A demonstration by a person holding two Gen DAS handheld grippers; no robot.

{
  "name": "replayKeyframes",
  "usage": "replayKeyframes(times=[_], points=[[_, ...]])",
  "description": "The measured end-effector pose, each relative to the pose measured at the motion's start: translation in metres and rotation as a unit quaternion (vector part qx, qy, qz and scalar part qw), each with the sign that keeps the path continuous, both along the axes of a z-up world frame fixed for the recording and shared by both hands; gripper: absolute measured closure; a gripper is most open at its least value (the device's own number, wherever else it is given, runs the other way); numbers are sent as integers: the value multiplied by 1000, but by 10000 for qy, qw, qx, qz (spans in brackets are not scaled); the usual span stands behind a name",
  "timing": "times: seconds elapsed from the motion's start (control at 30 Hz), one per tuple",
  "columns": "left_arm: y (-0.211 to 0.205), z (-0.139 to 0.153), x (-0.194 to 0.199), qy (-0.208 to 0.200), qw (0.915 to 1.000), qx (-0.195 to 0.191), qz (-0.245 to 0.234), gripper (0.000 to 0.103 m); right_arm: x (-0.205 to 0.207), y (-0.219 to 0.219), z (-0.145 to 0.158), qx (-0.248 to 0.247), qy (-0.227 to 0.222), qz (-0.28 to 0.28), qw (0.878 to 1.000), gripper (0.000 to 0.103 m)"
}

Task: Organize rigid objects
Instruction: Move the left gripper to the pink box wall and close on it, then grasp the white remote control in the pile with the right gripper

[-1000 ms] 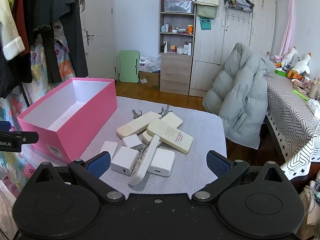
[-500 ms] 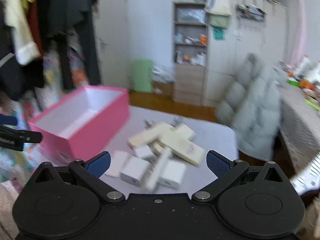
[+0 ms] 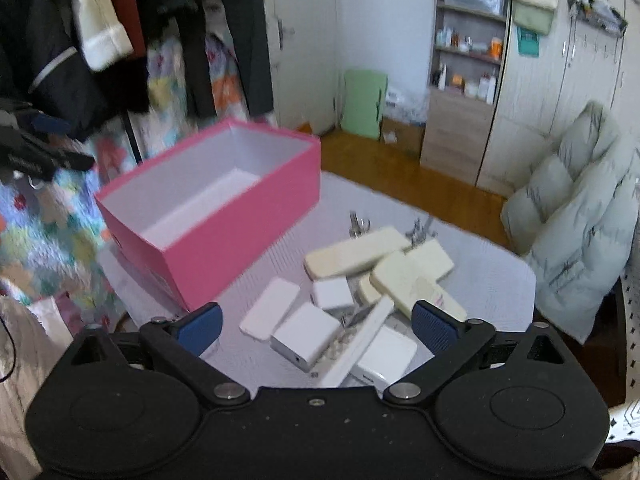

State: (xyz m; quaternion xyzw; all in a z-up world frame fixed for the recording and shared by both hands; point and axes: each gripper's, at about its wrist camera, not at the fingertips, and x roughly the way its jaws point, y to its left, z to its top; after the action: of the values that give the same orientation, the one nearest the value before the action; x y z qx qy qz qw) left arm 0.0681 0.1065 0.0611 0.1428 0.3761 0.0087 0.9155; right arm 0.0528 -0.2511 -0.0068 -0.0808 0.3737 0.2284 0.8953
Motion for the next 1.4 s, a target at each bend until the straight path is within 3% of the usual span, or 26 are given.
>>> replayKeyframes(times=[0.13,0.3,0.37,0.4,0.53,0.67,0.83,0.9,1.07,1.17,1.23,1.33,1.4], points=[[26,-17,27,335,9986,-353,212,37,29,-3,-12,72,685,-155,9975,20],[40,-41,61,607,9971,-296,338,55,51,-2,-19,159,1226,-154,9922,33],[45,-51,74,734,9963,-262,369,75,55,-2,-23,199,1349,-127,9906,38],[46,-57,81,802,9957,-244,397,79,56,-2,-25,200,1408,-116,9898,38],[55,-68,95,596,9956,-382,612,93,75,1,-36,119,1850,-152,9825,41],[57,-71,104,500,9954,-624,532,98,99,6,-32,-221,2298,-280,9726,47],[60,-71,112,305,9963,-704,381,94,113,2,-33,-143,2658,-548,9624,48],[67,-71,116,268,9936,-1026,401,94,112,-2,-40,-147,2677,-686,9610,49],[77,-82,109,111,9894,-1311,607,94,110,-13,-60,108,2755,-934,9567,70],[83,-86,107,89,9854,-1618,517,94,110,-19,-66,311,2862,-973,9527,76],[85,-90,106,130,9851,-1652,451,95,111,-24,-68,538,2949,-1102,9476,77],[90,-96,106,225,9849,-1652,476,97,112,-23,-70,593,2845,-1104,9505,77],[98,-98,108,325,9783,-1972,541,97,112,-23,-72,644,2764,-1113,9524,76]])
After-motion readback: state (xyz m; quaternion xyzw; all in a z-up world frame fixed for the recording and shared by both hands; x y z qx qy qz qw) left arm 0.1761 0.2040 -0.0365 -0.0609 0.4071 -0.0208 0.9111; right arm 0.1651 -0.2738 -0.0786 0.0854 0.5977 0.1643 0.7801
